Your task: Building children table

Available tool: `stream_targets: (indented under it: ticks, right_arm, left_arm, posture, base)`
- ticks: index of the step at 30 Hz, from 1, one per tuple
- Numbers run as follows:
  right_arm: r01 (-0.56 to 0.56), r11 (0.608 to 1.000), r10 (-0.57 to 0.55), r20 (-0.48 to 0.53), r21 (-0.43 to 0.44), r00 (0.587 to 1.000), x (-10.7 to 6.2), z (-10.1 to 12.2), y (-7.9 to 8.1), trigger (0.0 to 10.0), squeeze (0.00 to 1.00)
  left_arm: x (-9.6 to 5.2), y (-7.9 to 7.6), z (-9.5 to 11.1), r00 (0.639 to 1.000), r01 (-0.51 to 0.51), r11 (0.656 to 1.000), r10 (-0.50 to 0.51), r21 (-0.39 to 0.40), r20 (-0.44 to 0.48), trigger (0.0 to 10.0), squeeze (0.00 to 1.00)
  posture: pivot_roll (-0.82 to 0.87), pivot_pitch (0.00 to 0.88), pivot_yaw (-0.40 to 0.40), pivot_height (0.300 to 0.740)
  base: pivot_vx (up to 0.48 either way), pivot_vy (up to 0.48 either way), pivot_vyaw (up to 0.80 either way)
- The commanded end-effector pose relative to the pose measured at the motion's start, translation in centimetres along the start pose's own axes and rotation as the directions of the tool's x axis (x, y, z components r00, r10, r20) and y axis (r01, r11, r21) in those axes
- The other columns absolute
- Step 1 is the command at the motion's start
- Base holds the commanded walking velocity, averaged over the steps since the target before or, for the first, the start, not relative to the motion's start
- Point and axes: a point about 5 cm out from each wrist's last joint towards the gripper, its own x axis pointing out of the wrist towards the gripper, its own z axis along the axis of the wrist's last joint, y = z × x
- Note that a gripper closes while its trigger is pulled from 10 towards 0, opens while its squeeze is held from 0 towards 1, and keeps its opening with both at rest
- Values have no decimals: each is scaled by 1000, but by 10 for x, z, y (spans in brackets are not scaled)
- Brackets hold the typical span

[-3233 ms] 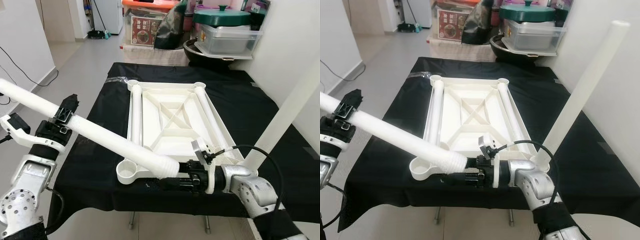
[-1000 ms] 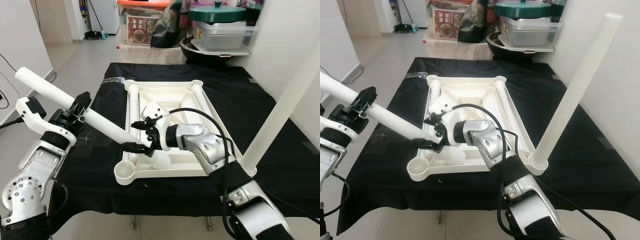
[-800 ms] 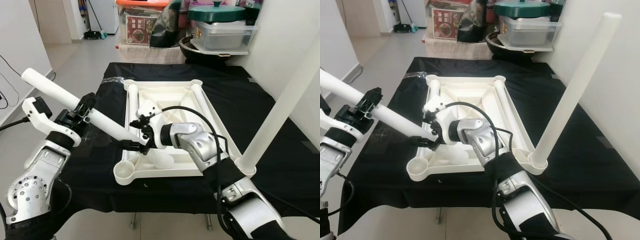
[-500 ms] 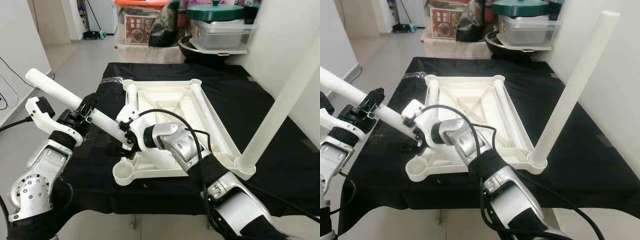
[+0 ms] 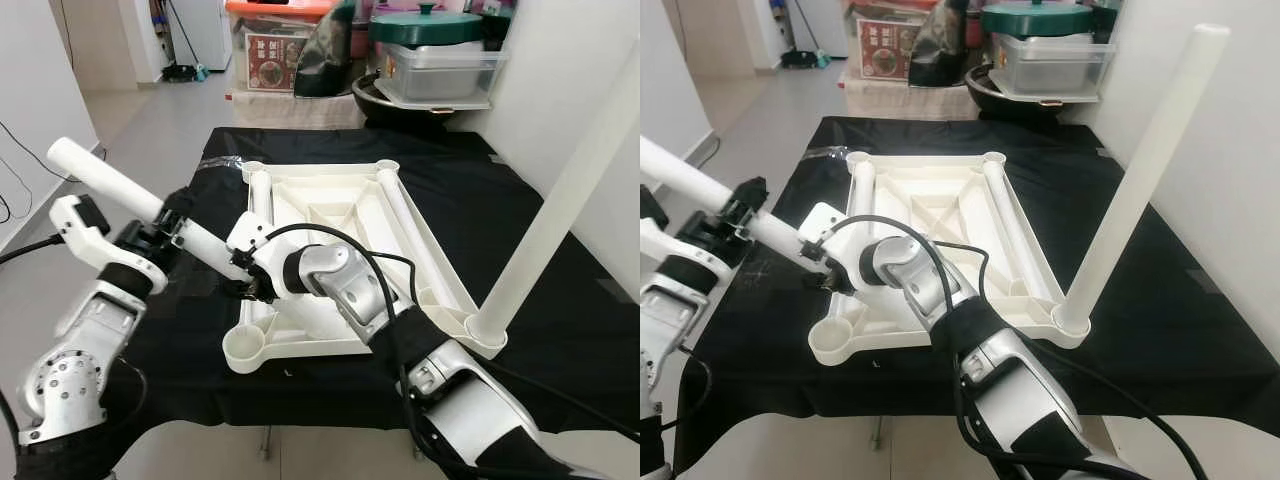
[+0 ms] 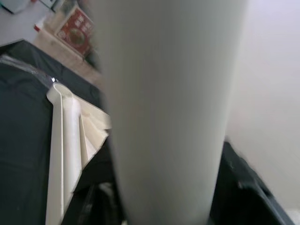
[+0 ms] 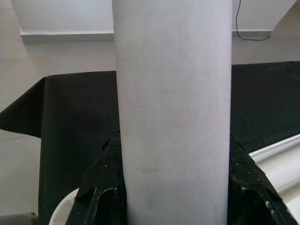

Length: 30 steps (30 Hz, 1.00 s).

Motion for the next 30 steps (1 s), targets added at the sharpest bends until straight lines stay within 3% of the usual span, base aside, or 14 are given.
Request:
stream_targets:
  ticks: [1,3,10,11,12,15,21,24,28,30]
  right_arm:
    - [-39,997,40,-22,60,999,7,-9,8,0,0]
    - [-31,998,32,-15,61,999,4,-8,4,0,0]
    - [8,998,-9,3,63,1000,-10,-5,-12,0,0]
    - [35,997,-35,8,70,999,-18,-5,-21,0,0]
    - [53,996,-54,12,74,998,-24,-5,-27,0,0]
    - [161,979,-167,42,121,985,-51,0,-58,0,0]
    - [223,962,-235,62,154,970,-68,3,-74,0,0]
    - [331,921,-357,106,206,928,-100,11,-101,0,0]
    - [360,905,-394,127,227,910,-109,15,-108,0,0]
    - [418,857,-483,185,301,856,-130,28,-123,0,0]
  left_arm:
    - [2,-8,-4,999,39,999,-38,25,-18,10000,1000]
    - [3,-10,-4,999,44,998,-43,52,-19,10000,1000]
    - [2,-16,2,996,83,996,-83,29,23,10000,1000]
    - [1,-16,5,996,90,996,-90,19,25,10000,1000]
    - [0,-16,6,995,95,995,-96,11,25,10000,0]
    - [-7,-17,8,992,128,992,-128,15,17,10000,0]
    - [-10,-20,9,988,154,988,-155,22,14,10000,0]
    - [-13,-29,12,978,209,977,-210,41,18,10000,0]
    - [-14,-30,11,976,218,975,-219,42,13,10000,0]
    - [-17,-29,5,973,232,972,-231,33,-24,10000,0]
  posture:
    - [93,0,-27,740]
    - [93,0,-27,740]
    - [90,0,-27,740]
    - [88,0,-26,740]
    - [88,0,-26,740]
    - [84,0,-25,740]
    - [83,0,-25,740]
    - [87,0,-27,740]
    - [84,0,-22,740]
    - [83,0,-18,740]
  base:
    - [0,0,0]
    - [0,0,0]
    - [0,0,0]
    - [0,0,0]
    - [0,0,0]
    - [0,0,0]
    - [0,0,0]
    - [0,0,0]
    - [0,0,0]
    - [0,0,0]
